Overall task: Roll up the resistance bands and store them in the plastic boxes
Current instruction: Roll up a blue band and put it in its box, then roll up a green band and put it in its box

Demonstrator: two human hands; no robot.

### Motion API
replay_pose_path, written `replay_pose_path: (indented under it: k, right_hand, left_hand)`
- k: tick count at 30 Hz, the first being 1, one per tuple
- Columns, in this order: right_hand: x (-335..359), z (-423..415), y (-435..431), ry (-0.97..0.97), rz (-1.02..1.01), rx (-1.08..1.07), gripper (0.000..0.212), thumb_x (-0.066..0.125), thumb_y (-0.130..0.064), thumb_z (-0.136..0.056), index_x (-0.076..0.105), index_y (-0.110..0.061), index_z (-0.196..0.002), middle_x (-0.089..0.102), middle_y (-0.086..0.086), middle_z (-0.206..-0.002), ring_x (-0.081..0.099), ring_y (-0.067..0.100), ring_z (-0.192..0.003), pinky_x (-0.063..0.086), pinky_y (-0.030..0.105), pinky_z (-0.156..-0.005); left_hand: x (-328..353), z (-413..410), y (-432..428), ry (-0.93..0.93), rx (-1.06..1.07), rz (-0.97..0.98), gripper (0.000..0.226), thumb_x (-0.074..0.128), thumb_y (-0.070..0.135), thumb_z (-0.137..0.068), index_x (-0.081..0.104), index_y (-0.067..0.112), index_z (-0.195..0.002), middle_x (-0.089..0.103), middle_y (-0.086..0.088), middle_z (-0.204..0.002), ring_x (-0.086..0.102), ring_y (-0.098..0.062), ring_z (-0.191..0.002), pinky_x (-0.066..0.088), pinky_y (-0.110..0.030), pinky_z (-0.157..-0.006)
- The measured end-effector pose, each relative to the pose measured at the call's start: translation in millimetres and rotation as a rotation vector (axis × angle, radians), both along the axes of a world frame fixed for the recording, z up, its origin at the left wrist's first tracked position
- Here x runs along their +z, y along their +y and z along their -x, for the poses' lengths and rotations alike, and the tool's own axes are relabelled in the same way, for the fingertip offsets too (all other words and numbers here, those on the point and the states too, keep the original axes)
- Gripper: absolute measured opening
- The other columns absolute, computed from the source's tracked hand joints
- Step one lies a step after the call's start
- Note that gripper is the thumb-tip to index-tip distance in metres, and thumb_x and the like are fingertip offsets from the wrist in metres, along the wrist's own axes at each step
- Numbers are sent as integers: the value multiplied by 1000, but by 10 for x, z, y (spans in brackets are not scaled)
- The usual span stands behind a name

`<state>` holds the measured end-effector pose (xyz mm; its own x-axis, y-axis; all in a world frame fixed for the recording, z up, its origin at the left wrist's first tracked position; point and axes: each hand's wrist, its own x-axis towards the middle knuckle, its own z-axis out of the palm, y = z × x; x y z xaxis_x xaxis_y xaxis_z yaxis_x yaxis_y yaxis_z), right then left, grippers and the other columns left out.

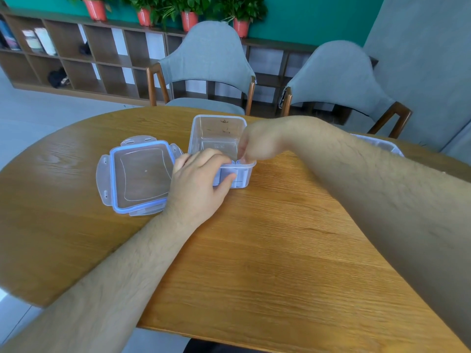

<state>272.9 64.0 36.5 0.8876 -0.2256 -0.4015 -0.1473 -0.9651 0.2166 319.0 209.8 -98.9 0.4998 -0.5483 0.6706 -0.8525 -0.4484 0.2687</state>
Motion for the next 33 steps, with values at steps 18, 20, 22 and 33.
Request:
replay_pose_path:
  k: [18, 20, 22, 33]
  right_hand:
    - [-767, 1322, -50, -1037, -384, -125, 26, 43, -27, -95, 62, -12, -86, 61, 2, -84, 51, 27, -92, 46, 45, -85]
    - [-762, 1558, -131, -1097, -355, -163, 26, 43, -23, -92, 60, -8, -79, 60, 5, -77, 52, 28, -81, 45, 45, -81]
    - [-761, 1811, -245, -1109, -329, -215, 26, 44, -21, -92, 58, -7, -75, 59, 6, -72, 52, 27, -75, 45, 45, -79]
    - [-982, 3254, -1001, -1145, -17, -548, 22, 50, -19, -84, 70, -10, -83, 66, 4, -84, 55, 32, -87, 47, 42, -75]
  left_hand:
    - [338, 775, -326, -40, -191, 7, 23, 43, 25, -103, 66, 21, -104, 62, 9, -101, 56, -15, -98, 30, -30, -85]
    - [364, 996, -496, -1, -242, -1, 28, 39, 27, -104, 65, 20, -102, 61, 8, -100, 56, -17, -97, 32, -32, -83]
    - [361, 1214, -677, 22, -288, 3, 29, 37, 28, -103, 64, 20, -102, 61, 7, -101, 56, -18, -97, 33, -34, -80]
    - [230, 2337, -1823, 28, -646, -84, 32, 43, 29, -100, 70, 15, -109, 66, 2, -102, 57, -24, -98, 48, -42, -84]
